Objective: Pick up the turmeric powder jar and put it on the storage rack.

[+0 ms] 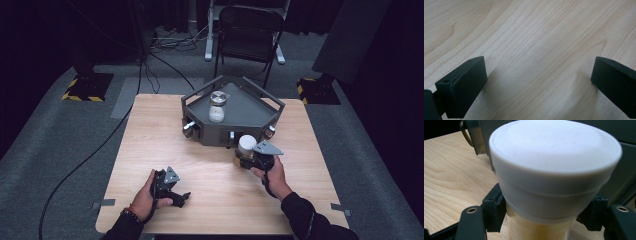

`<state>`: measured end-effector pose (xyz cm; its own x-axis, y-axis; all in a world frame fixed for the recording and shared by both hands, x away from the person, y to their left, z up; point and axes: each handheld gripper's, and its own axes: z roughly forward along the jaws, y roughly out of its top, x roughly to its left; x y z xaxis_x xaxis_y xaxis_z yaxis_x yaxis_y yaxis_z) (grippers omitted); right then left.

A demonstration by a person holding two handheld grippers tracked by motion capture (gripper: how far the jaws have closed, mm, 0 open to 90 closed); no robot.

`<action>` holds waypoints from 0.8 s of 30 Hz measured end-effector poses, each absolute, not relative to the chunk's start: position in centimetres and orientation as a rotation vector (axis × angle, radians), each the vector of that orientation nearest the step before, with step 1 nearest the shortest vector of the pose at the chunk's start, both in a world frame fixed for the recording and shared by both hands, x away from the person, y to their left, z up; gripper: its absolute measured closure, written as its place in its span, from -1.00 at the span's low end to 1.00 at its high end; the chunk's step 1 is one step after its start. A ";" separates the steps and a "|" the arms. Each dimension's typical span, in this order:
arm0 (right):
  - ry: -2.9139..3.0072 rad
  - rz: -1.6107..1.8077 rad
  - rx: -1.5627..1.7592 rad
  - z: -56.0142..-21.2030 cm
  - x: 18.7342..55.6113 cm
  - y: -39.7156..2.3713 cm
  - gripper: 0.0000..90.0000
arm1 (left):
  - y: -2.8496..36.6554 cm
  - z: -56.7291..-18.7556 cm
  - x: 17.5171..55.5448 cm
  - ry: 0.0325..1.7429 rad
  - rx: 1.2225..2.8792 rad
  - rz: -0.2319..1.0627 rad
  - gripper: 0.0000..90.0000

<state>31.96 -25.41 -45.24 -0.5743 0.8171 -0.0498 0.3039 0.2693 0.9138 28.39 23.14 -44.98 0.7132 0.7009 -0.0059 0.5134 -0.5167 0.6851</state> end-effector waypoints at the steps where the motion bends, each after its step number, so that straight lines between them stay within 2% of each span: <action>1: 2.017 1.275 1.006 -45.2 31.9 -25.3 -0.27 | 23.1 -45.0 28.4 0.918 2.236 0.356 -1.00; 24: 2.019 1.244 0.984 -41.7 30.7 -25.9 -0.27 | 23.1 -45.0 28.4 0.918 2.236 0.356 -1.00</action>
<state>30.73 -25.86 -41.72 -0.5692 0.8177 -0.0858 0.2910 0.2980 0.9091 28.39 23.14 -44.99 0.7130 0.7011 -0.0060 0.5134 -0.5163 0.6855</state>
